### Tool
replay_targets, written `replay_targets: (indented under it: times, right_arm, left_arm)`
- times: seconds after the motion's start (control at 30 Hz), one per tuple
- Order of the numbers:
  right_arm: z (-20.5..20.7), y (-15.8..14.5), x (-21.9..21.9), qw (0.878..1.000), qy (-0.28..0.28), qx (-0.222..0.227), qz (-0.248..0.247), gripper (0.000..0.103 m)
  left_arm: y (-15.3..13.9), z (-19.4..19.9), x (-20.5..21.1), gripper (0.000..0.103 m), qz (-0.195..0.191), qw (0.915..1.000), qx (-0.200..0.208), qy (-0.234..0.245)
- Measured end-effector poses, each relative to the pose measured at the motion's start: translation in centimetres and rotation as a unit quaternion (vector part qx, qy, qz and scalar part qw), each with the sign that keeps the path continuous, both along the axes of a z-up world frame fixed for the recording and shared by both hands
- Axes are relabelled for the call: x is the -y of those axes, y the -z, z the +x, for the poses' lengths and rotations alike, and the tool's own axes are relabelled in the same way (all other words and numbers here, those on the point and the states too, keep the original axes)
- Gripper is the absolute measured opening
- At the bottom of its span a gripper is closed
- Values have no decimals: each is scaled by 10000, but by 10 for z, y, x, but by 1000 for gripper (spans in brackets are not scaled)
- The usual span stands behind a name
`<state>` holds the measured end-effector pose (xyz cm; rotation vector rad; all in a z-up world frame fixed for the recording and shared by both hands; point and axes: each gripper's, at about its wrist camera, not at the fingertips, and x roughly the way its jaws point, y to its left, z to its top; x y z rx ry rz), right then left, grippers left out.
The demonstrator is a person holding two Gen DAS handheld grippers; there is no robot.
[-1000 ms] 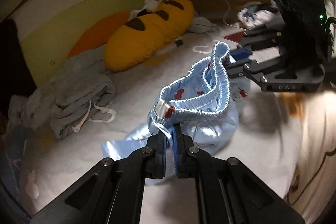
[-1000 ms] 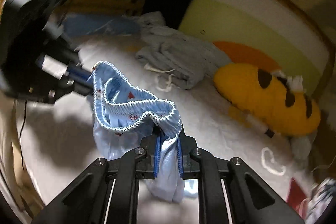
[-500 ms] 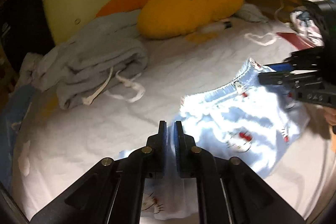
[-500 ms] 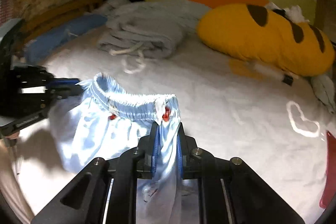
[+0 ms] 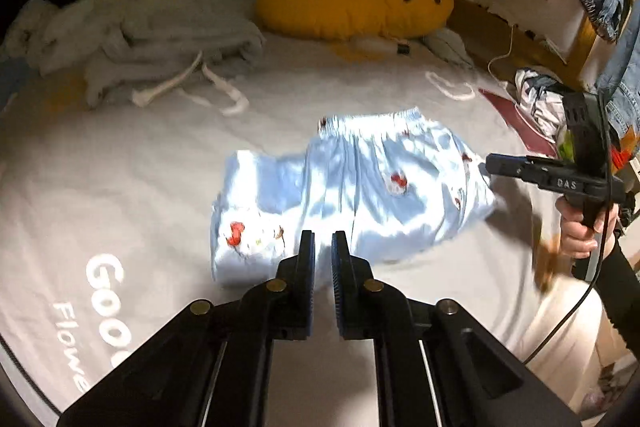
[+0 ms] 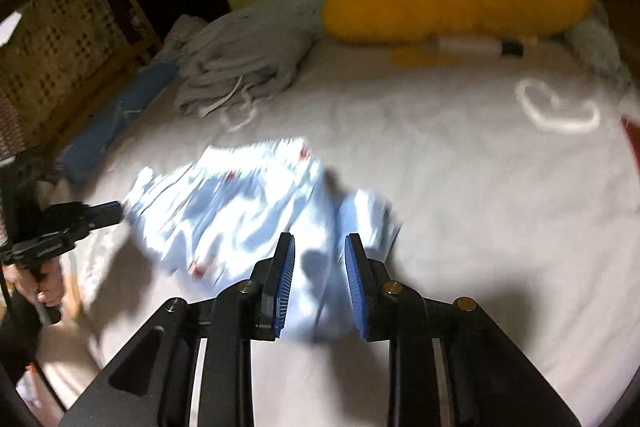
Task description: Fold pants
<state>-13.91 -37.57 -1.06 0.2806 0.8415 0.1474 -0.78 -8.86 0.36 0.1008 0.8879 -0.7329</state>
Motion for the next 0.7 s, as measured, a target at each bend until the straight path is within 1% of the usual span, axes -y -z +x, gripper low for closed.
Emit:
replay_targets:
  times: [0.1,0.17,0.23,0.27,0.37,0.4,0.43,0.5,0.53,0.57,0.6,0.7]
  right_arm:
    - [-5,6,-1,9999,24,-84,-78,26]
    - [-4,8,-2,9998,43,-107,-139,26]
    - [-3,10,-3,9997,55,-135,-182,26]
    - [-3,10,-3,9997,59,-134,-188,26]
    - [-2,10,-3,9998,10,-140,-142,26]
    - [-3,11,-4,9998,6,-144,-157,26]
    - [-4,10,-4,9997,-3,-144,-186,26]
    - [-5,9,-5,9997,-9,-122,-211,26]
    - [-6,8,-5,9997,-10,-98,-226,26]
    - [-7,7,-6,9997,0,-73,-252,26]
    - [-7,6,-5,9996,13,-49,-273,26]
    - [-12,4,-2,9995,114,27,-281,26]
  left_arm:
    - [7,2,4,9,284,9994,138,-120]
    - [15,5,3,11,292,9994,2,-177]
    - [21,8,3,17,310,9993,-111,-186]
    - [24,7,4,19,358,9991,-111,-183]
    - [29,4,6,30,468,9987,-25,-180]
    - [30,3,6,38,471,9987,0,-194]
    - [30,2,7,42,483,9986,45,-201]
    - [30,1,9,42,528,9984,122,-188]
    - [30,1,11,37,563,9981,159,-198]
    - [30,1,12,25,569,9980,197,-207]
    - [30,0,12,2,592,9978,228,-204]
    - [24,-4,9,0,593,9971,383,-299]
